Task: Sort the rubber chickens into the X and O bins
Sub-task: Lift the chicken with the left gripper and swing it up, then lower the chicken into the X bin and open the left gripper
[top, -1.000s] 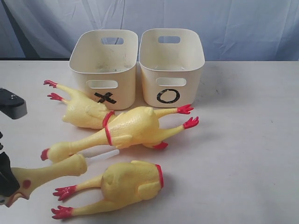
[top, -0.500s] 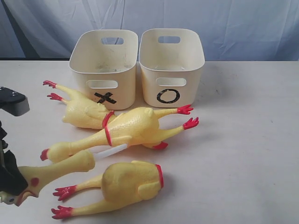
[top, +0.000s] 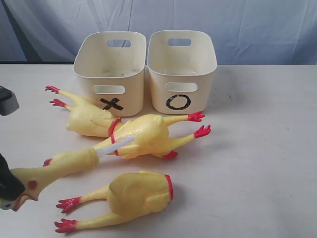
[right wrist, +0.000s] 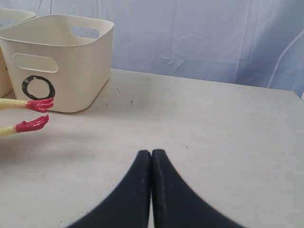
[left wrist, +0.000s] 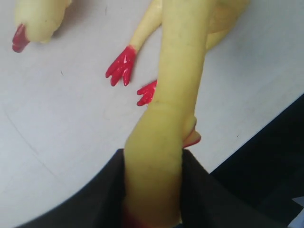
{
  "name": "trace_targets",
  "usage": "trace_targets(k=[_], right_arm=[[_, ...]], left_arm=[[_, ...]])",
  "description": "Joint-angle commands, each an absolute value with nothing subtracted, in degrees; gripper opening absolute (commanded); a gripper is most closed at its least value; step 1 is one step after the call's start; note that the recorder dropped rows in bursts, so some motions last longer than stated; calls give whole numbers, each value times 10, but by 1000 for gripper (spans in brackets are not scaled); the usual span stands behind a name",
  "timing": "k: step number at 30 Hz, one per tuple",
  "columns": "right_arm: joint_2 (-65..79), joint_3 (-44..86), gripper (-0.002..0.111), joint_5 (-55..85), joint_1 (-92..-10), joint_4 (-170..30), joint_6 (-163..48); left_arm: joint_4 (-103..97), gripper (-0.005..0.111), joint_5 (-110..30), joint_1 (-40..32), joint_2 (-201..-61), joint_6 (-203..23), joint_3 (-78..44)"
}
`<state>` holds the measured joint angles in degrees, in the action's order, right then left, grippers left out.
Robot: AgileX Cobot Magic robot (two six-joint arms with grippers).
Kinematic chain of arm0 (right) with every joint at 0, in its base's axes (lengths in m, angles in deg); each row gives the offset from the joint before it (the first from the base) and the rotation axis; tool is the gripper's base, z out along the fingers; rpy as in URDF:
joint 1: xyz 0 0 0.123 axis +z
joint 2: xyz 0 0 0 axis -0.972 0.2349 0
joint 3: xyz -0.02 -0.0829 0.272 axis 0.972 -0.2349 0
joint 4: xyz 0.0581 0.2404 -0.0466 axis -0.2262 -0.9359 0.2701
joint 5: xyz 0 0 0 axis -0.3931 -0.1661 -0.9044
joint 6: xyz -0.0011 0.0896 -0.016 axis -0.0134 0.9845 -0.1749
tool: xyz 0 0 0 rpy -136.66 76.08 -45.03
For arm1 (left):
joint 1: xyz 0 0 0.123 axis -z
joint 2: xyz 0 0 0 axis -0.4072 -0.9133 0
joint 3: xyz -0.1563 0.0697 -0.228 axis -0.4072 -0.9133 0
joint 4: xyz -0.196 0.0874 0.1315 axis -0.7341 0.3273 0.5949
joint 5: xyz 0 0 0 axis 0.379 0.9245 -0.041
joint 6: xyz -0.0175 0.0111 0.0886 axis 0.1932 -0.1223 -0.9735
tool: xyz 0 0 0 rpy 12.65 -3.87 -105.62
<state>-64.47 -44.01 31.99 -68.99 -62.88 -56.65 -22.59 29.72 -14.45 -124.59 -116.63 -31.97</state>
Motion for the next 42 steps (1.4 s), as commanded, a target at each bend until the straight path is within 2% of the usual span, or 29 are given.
trace_targets(k=[1, 9, 20, 28, 42], right_arm=[[-648, -441, 0, 317, -689, -629, -571], [-648, -441, 0, 317, -689, -629, -571], [-648, -441, 0, 317, -689, -629, -571], [-648, -441, 0, 317, -689, -629, -571], [-648, -441, 0, 317, -689, -629, -571]], left_arm=[[-225, 0, 295, -141, -1229, -1163, -292], [-224, 0, 283, -141, -1229, -1163, -237], [-217, 0, -17, -141, -1243, -1168, -233], [-199, 0, -127, -141, -1341, -1168, -226], [-246, 0, -123, -141, -1555, -1168, -14]])
